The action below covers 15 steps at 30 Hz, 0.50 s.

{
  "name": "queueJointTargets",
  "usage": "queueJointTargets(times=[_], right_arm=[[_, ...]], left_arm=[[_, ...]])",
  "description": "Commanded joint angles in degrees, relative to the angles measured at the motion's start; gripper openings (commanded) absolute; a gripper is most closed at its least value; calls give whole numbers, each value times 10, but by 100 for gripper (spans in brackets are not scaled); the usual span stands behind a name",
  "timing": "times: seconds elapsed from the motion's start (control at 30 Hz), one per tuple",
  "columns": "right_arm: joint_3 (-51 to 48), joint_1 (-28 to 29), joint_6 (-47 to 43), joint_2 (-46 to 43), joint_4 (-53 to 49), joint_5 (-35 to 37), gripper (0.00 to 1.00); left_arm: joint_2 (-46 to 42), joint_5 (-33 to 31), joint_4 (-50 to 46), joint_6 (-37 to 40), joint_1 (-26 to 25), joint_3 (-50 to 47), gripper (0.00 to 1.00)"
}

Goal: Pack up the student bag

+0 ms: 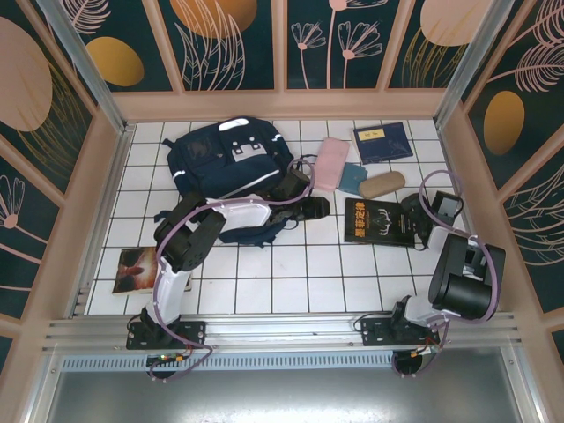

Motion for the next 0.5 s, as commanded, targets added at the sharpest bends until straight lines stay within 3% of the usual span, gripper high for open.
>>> queueJointTargets(times=[0.0,0.47], right_arm=[[-49,49,30,12,21,-97,99],[-99,263,124,-77,16,-89,95]], left_arm=[[18,16,20,-9,-2,-3,57],[29,-18,-31,16,-2,30,57]])
